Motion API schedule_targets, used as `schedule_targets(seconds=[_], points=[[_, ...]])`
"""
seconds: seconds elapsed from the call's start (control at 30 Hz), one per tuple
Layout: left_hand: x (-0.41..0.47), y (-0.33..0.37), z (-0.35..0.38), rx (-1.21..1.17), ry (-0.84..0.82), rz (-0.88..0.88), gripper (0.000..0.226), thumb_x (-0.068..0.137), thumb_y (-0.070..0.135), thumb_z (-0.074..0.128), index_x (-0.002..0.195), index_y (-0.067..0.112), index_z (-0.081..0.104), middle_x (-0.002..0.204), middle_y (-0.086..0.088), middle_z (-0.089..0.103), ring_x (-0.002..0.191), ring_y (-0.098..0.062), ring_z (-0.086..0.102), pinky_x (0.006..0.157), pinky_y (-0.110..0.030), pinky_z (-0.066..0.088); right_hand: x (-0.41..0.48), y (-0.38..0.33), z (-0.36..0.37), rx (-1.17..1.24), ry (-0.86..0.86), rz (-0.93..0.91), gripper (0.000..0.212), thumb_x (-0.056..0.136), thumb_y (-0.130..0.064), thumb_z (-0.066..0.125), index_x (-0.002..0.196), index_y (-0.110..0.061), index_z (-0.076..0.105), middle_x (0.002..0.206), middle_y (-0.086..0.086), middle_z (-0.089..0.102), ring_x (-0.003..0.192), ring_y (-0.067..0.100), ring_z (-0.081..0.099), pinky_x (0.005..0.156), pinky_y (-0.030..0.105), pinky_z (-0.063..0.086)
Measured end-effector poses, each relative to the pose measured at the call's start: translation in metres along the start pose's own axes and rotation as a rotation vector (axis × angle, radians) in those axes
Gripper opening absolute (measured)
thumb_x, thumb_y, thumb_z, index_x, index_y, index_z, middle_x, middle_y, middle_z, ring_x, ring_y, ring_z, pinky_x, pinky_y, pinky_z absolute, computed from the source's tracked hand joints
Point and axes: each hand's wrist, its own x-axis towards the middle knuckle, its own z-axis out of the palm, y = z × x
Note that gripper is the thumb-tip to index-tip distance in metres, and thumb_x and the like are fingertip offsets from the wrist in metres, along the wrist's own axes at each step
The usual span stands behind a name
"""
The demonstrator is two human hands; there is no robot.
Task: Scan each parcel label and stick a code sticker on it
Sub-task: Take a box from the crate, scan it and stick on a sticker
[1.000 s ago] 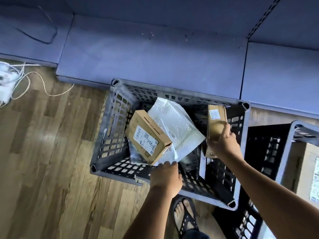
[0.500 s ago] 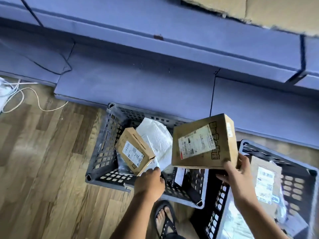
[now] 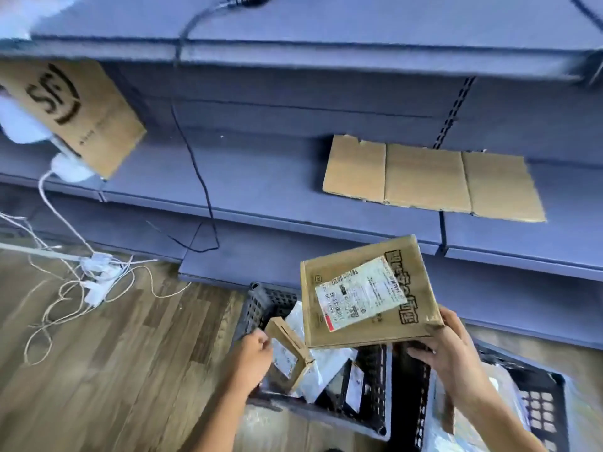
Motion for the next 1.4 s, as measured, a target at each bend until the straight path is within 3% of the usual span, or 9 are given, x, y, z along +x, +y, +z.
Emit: schedule_targets(seconds=[0.1, 0.27, 0.4, 0.53, 0.67, 0.9, 1.0, 1.13, 1.4], points=[[-0.035, 0.018, -0.044, -0.082, 0.073, 0.032, 0.027, 0.093, 0.01, 0.048, 0.072, 0.027, 0.048, 0.094, -0.009, 0.065, 0.086, -0.022, 0.058, 0.077, -0.028, 0.043, -0.026, -0.048, 0.006, 0.084, -0.075, -0.086, 0.038, 0.074, -0.034, 0.066, 0.106, -0.018, 0.054, 0.11, 0.015, 0.065, 0.095, 0.035, 0.063, 0.08, 0.047, 0.05], [-0.103, 0.064, -0.1, -0.027, 0.132, 0.184, 0.017, 0.095, 0.019, 0.046, 0.098, 0.018, 0.062, 0.101, -0.004, 0.066, 0.093, -0.023, 0.061, 0.069, -0.025, 0.042, -0.075, -0.125, 0.022, 0.225, -0.185, -0.219, 0.031, 0.064, -0.022, 0.053, 0.095, -0.017, 0.053, 0.084, 0.006, 0.065, 0.062, 0.017, 0.062, 0.062, 0.033, 0.047], [-0.156, 0.101, -0.143, -0.203, 0.112, 0.33, 0.014, 0.094, 0.026, 0.052, 0.103, 0.024, 0.062, 0.102, 0.005, 0.065, 0.094, -0.013, 0.061, 0.081, -0.028, 0.047, -0.107, -0.178, 0.037, 0.261, -0.259, -0.341, 0.038, 0.067, -0.018, 0.052, 0.105, -0.012, 0.053, 0.097, 0.01, 0.067, 0.082, 0.027, 0.063, 0.071, 0.039, 0.054], [-0.186, 0.123, -0.175, -0.393, -0.272, 0.518, 0.031, 0.091, 0.034, 0.061, 0.12, 0.033, 0.052, 0.121, 0.012, 0.06, 0.109, 0.0, 0.057, 0.099, -0.024, 0.044, -0.119, -0.202, 0.076, 0.464, -0.313, -0.372, 0.028, 0.091, -0.002, 0.032, 0.102, -0.016, 0.053, 0.09, 0.003, 0.072, 0.081, 0.022, 0.069, 0.071, 0.035, 0.059], [-0.187, 0.139, -0.209, -0.495, -0.386, 0.608, 0.061, 0.077, 0.044, 0.07, 0.129, 0.032, 0.041, 0.128, 0.014, 0.055, 0.112, 0.002, 0.056, 0.1, -0.023, 0.042, -0.122, -0.208, 0.139, 0.561, -0.346, -0.394, 0.026, 0.092, -0.003, 0.031, 0.102, -0.013, 0.053, 0.09, 0.004, 0.072, 0.081, 0.023, 0.067, 0.075, 0.034, 0.059], [-0.154, 0.151, -0.274, -0.947, -0.367, 0.744, 0.091, 0.04, 0.063, 0.084, 0.113, 0.02, 0.052, 0.104, 0.008, 0.066, 0.095, -0.011, 0.057, 0.087, -0.03, 0.044, -0.113, -0.199, 0.246, 0.613, -0.41, -0.473, 0.042, 0.076, -0.012, 0.049, 0.118, -0.016, 0.045, 0.116, 0.014, 0.064, 0.099, 0.028, 0.065, 0.085, 0.039, 0.053], [-0.141, 0.15, -0.294, -1.067, -0.366, 0.782, 0.077, 0.052, 0.046, 0.083, 0.114, 0.011, 0.053, 0.1, 0.003, 0.069, 0.086, -0.01, 0.061, 0.08, -0.026, 0.047, -0.11, -0.191, 0.276, 0.612, -0.425, -0.449, 0.058, 0.069, -0.023, 0.068, 0.121, -0.021, 0.044, 0.124, 0.01, 0.062, 0.109, 0.027, 0.061, 0.089, 0.044, 0.046], [-0.119, 0.149, -0.332, -1.259, -0.337, 0.746, 0.045, 0.064, 0.025, 0.076, 0.103, 0.011, 0.058, 0.094, -0.003, 0.071, 0.08, -0.015, 0.065, 0.073, -0.03, 0.048, -0.105, -0.186, 0.285, 0.431, -0.368, -0.351, 0.108, 0.034, -0.055, 0.09, 0.128, -0.031, 0.042, 0.134, 0.001, 0.05, 0.124, 0.024, 0.05, 0.095, 0.043, 0.043], [-0.091, 0.157, -0.422, -1.178, -0.272, 0.845, 0.032, 0.081, 0.01, 0.063, 0.113, 0.012, 0.059, 0.105, -0.01, 0.07, 0.089, -0.021, 0.067, 0.065, -0.034, 0.055, -0.067, -0.231, 0.262, 0.323, -0.287, -0.44, 0.112, 0.027, -0.064, 0.088, 0.124, -0.028, 0.046, 0.125, 0.002, 0.052, 0.11, 0.022, 0.058, 0.085, 0.036, 0.047]])
